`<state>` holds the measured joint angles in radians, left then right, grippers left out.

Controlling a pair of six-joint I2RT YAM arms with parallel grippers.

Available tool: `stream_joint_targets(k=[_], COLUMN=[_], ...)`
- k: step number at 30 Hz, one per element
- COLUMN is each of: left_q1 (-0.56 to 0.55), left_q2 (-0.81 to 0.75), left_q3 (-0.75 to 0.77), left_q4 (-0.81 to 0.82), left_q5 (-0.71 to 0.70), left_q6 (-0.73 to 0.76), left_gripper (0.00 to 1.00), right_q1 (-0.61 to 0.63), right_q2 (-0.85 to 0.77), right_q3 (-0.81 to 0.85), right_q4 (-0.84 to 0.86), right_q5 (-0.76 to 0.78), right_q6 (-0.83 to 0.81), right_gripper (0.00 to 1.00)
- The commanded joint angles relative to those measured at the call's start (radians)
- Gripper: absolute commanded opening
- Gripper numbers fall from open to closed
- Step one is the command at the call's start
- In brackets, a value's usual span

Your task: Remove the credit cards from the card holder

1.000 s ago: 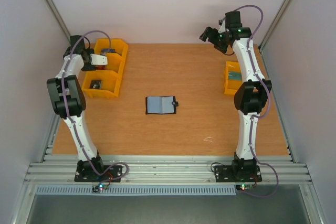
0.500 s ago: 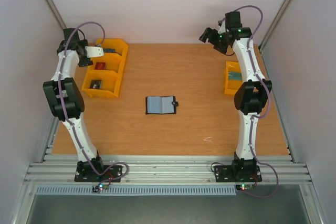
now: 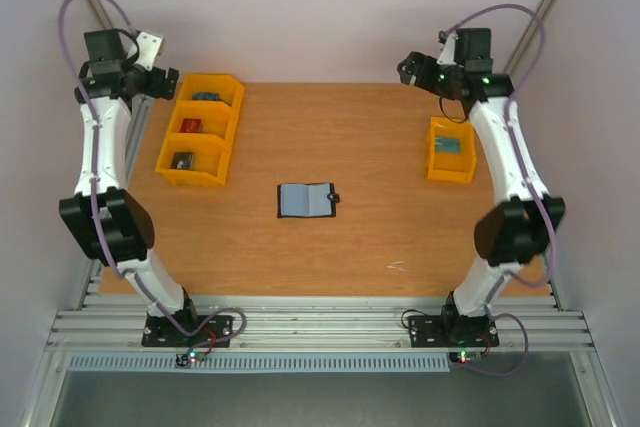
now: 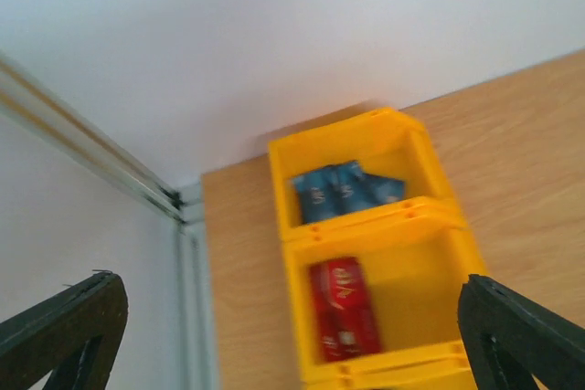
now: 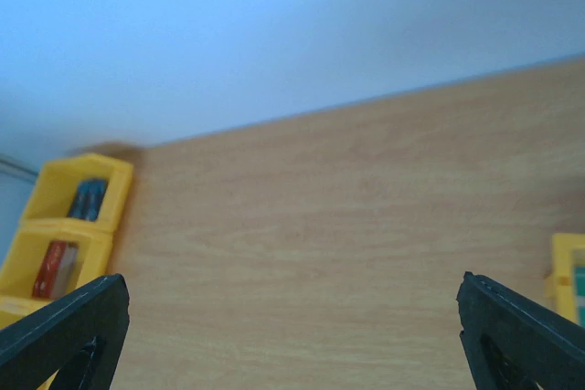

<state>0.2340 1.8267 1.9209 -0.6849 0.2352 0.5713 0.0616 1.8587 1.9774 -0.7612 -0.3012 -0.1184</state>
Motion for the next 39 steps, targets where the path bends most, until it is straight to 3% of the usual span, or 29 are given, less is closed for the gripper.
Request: stream_joint_targets(k=[1, 6, 11, 17, 21, 26, 28, 31, 33, 39], left_q1=[0.0, 0.001, -0.001, -0.001, -0.005, -0.006, -0.032, -0.053, -0.055, -0.126], left_q2=[-0.081, -0.204, -0.399, -0.633, -0.698, -0.762, -0.764, -0.751, -0.747, -0.681], left_q3=[-0.15, -0.315, -0.549, -0.923, -1.098, -1.392, -1.476, -1.555, -1.612, -1.649], left_q4=[0.074, 0.106, 0.174, 0.34, 0.463, 0.916, 0.994, 1.066, 1.161, 1.296], left_q5=[0.043, -0.02, -0.084, -0.065, -0.078, -0.071, -0.104, -0.287, -0.35, -0.358], left_q6=[-0.479, -0.77, -0.858, -0.85, -0.83, -0.694, -0.664, -0.677, -0.676, -0.75], left_gripper=[0.99, 0.99, 0.99, 0.99, 0.99, 0.99, 0.99, 0.99, 0.99, 0.99], right_q1=[-0.02, -0.047, -0.048, -0.048, -0.047, -0.047, -0.048, -0.048, -0.047, -0.048], right_q2=[-0.284, -0.589, -0.841, -0.987, -0.98, -0.848, -0.771, -0.645, -0.571, -0.519], right_q3=[-0.261, -0.655, -1.105, -1.345, -1.448, -1.593, -1.624, -1.679, -1.683, -1.669], right_q4=[0.288, 0.556, 0.966, 0.909, 0.932, 1.139, 1.245, 1.464, 1.512, 1.54], right_q5=[0.107, 0.33, 0.461, 0.477, 0.456, 0.388, 0.39, 0.371, 0.358, 0.285], right_q6=[-0.102, -0.232, -0.405, -0.362, -0.291, -0.233, -0.23, -0.26, -0.279, -0.328], right_gripper=[0.98, 0.98, 0.99, 0.98, 0.99, 0.99, 0.98, 0.99, 0.98, 0.98])
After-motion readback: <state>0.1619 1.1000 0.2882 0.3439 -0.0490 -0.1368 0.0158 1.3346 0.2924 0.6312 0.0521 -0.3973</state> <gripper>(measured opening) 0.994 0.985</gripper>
